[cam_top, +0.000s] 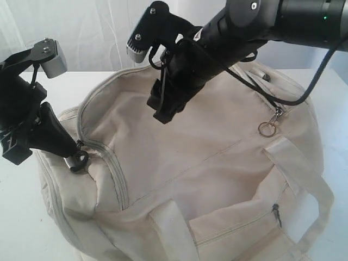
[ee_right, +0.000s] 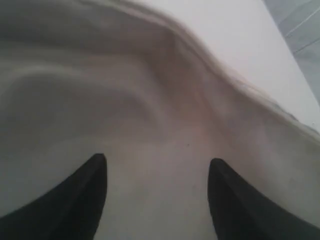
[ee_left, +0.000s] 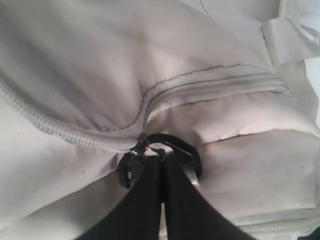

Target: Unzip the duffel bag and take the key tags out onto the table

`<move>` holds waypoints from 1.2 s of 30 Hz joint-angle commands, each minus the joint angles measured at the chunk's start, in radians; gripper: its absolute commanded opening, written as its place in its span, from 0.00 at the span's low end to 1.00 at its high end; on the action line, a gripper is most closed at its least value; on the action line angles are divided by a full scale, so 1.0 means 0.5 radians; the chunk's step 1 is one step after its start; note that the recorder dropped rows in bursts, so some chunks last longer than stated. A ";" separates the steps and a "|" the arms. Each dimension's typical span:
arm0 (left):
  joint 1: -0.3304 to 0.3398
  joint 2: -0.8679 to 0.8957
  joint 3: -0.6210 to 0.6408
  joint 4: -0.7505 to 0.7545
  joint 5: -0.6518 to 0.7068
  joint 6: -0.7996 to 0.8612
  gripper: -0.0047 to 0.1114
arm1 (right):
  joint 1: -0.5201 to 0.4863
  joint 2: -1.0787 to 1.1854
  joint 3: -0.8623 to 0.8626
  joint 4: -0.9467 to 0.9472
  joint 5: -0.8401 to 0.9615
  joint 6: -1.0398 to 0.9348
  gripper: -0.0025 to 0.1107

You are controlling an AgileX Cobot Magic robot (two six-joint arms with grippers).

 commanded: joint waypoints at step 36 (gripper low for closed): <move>-0.016 -0.022 0.017 -0.087 0.131 -0.010 0.04 | -0.007 0.386 -0.115 1.689 -0.160 0.438 0.64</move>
